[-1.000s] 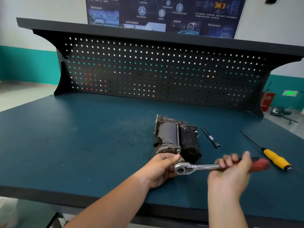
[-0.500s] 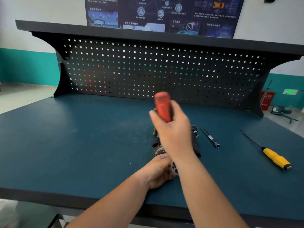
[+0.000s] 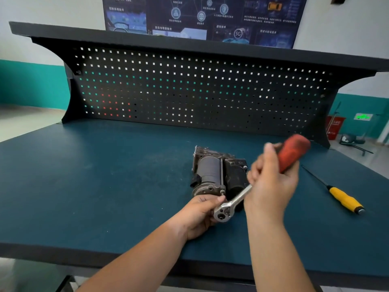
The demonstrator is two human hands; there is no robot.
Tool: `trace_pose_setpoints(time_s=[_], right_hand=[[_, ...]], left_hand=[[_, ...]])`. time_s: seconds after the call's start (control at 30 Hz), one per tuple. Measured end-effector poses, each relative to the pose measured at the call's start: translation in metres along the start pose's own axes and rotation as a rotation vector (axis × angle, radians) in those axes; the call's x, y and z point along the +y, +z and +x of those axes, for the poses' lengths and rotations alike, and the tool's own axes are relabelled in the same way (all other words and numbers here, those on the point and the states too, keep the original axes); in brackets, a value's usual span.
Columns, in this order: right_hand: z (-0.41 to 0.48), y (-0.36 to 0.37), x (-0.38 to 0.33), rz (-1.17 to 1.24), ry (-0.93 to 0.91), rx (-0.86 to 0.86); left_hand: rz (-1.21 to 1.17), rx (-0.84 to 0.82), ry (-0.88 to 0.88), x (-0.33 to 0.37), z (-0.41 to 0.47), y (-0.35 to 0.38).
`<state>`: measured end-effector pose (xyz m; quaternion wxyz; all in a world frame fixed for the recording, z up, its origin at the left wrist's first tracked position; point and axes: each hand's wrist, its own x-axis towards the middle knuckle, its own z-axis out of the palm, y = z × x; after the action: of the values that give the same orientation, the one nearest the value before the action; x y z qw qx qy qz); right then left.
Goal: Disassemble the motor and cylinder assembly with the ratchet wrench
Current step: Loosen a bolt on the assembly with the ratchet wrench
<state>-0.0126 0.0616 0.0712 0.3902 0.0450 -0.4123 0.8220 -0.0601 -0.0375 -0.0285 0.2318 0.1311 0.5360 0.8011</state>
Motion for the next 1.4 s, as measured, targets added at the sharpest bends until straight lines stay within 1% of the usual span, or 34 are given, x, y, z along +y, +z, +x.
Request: trace_pose_setpoints(time_s=[0.1,0.2,0.27,0.33,0.4,0.5,0.6,0.67,0.7,0.8,0.9,0.93,0.97,1.0,1.03,1.1,1.17,1.23,1.3,1.4], right_hand=[[0.004,-0.023,0.002,0.165,0.039,0.246],[0.006,-0.045,0.010,0.244,0.135,0.422],[0.005,-0.053,0.014,0.259,0.178,0.469],[0.007,-0.051,0.014,0.250,0.179,0.453],[0.011,-0.042,0.011,0.211,0.142,0.379],[0.013,-0.016,0.003,0.099,0.068,0.177],[0.009,0.011,0.003,-0.109,0.037,-0.144],[0.005,0.027,0.009,-0.315,0.016,-0.354],[0.003,0.034,0.012,-0.414,-0.007,-0.427],[-0.007,0.051,0.026,-0.603,-0.108,-0.568],[-0.019,0.058,0.034,-0.681,-0.101,-0.780],[-0.022,0.058,0.034,-0.692,-0.094,-0.825],[-0.023,0.056,0.032,-0.685,-0.096,-0.833],[-0.021,0.053,0.029,-0.655,-0.106,-0.803],[-0.019,0.049,0.026,-0.609,-0.112,-0.735],[-0.011,0.037,0.016,-0.451,-0.067,-0.514],[-0.002,0.021,0.009,-0.179,0.009,-0.273],[0.003,0.002,0.005,0.043,0.017,-0.061],[0.006,-0.017,0.005,0.164,0.022,0.144],[0.005,-0.044,0.013,0.287,0.128,0.398]], left_hand=[[0.050,-0.002,0.006,0.001,-0.001,0.000],[0.072,0.003,0.015,0.001,0.000,0.000],[0.071,-0.010,0.019,0.000,-0.001,0.000],[0.066,-0.011,0.013,0.000,-0.001,0.000],[0.066,0.006,0.004,-0.001,0.000,-0.001],[0.058,-0.003,-0.003,-0.001,0.000,-0.001],[0.035,-0.007,-0.014,-0.002,0.001,0.000],[0.012,0.001,-0.015,-0.002,0.001,0.002],[0.007,0.002,-0.008,-0.002,0.001,0.002],[0.029,-0.040,-0.017,-0.005,0.004,-0.003],[0.038,-0.082,-0.020,-0.002,0.002,-0.005],[0.028,-0.089,-0.003,-0.001,0.002,-0.004],[0.025,-0.094,0.008,0.001,0.000,-0.002],[0.020,-0.077,0.011,0.001,0.000,-0.002],[0.008,-0.052,0.019,0.001,0.001,-0.001],[-0.009,-0.032,0.018,-0.001,0.002,0.000],[-0.005,-0.002,0.011,-0.001,0.002,0.003],[-0.001,0.011,0.003,0.000,0.001,0.003],[0.016,0.006,-0.007,0.000,0.000,0.002],[0.028,-0.003,-0.008,0.002,-0.001,0.003]])
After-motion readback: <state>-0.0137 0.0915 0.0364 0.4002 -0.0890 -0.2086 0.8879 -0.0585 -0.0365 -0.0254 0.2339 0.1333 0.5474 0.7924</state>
